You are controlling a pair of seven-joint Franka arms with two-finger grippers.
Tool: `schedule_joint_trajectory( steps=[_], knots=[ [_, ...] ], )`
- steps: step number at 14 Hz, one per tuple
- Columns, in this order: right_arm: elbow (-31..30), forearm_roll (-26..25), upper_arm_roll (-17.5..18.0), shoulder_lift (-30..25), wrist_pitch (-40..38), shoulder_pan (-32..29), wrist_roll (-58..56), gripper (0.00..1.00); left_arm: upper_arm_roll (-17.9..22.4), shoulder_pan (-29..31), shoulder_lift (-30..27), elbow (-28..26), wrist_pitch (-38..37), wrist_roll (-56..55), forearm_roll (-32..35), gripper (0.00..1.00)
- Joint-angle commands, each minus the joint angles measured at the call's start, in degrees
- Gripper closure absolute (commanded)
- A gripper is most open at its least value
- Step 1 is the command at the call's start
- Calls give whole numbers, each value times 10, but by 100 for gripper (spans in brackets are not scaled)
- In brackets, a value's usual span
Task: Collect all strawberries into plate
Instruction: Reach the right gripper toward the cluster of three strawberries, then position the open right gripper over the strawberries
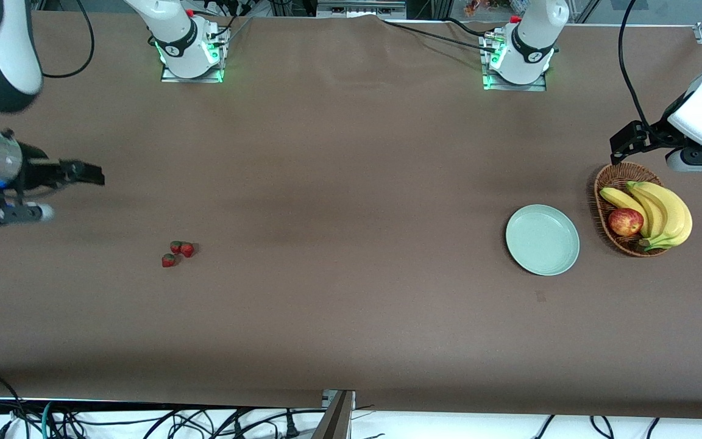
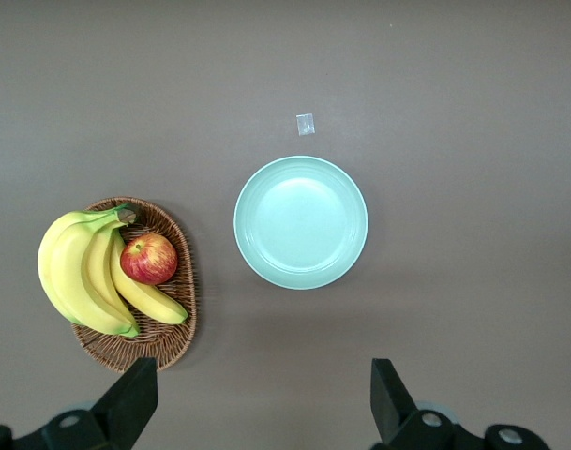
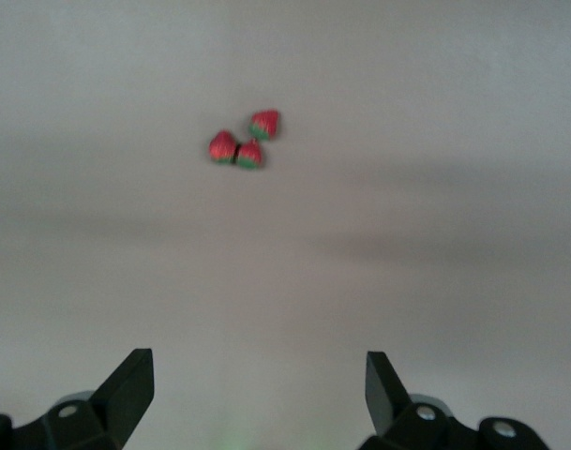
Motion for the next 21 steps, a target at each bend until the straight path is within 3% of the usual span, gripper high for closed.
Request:
schedule_joint_trajectory(
  steps=[1,5,7,10,21],
  knots=[
    [8,7,4,75,65,-7,-5,0,0,1,9,20,-13,10,-12,0],
    [3,8,4,166,189,4,3,0,0,2,13,28,-13,10,-12,0],
    [-18,7,4,185,246,14,35,0,0,2,14,28,-13,10,-12,0],
    [-57,7,4,194,304,30,49,0,0,2,14,28,-13,10,-13,0],
    [-108,1,4,203,374,71,103,0,0,1,15,31,-14,9,-12,0]
  ],
)
